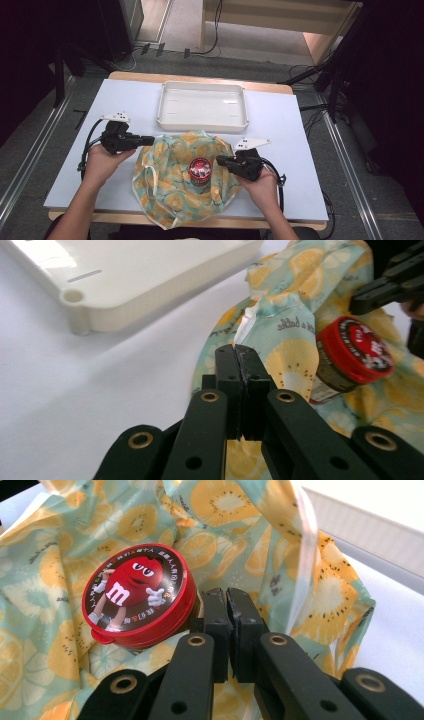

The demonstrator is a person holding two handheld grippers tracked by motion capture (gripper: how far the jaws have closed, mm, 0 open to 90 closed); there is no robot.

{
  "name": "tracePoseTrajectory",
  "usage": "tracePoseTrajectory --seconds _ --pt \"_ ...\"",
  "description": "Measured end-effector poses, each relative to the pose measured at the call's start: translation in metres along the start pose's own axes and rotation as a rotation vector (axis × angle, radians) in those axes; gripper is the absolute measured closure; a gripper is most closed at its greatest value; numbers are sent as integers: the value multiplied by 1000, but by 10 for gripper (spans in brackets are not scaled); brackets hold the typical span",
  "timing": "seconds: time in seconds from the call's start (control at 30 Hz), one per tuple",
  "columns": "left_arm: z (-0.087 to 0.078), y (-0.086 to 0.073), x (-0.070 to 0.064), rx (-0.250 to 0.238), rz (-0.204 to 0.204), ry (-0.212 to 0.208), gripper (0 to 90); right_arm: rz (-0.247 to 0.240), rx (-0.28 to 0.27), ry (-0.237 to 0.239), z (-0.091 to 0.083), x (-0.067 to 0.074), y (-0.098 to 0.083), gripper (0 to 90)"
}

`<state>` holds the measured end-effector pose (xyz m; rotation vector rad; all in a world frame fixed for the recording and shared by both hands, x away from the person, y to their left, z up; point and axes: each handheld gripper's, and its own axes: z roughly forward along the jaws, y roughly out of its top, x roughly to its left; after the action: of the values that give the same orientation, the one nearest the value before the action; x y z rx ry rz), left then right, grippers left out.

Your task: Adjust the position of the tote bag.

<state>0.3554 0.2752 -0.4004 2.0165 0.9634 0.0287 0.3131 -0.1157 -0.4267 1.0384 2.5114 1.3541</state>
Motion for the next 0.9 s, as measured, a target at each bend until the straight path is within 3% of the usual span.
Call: tracePoseTrajectory --seconds 0.3,0.53,0.63,0.9 --pt "1 -6 16 5 -46 -4 900 -4 10 -10 4 -4 -2 893" --pt "-1 -8 21 18 -39 57 898 -4 30 -20 7 -5 -3 893" --pt "-2 -9 22 13 -53 38 889 -6 29 -20 7 -5 -3 892" --pt "-5 -4 11 5 -32 17 725 -11 22 -12 5 -3 -2 891"
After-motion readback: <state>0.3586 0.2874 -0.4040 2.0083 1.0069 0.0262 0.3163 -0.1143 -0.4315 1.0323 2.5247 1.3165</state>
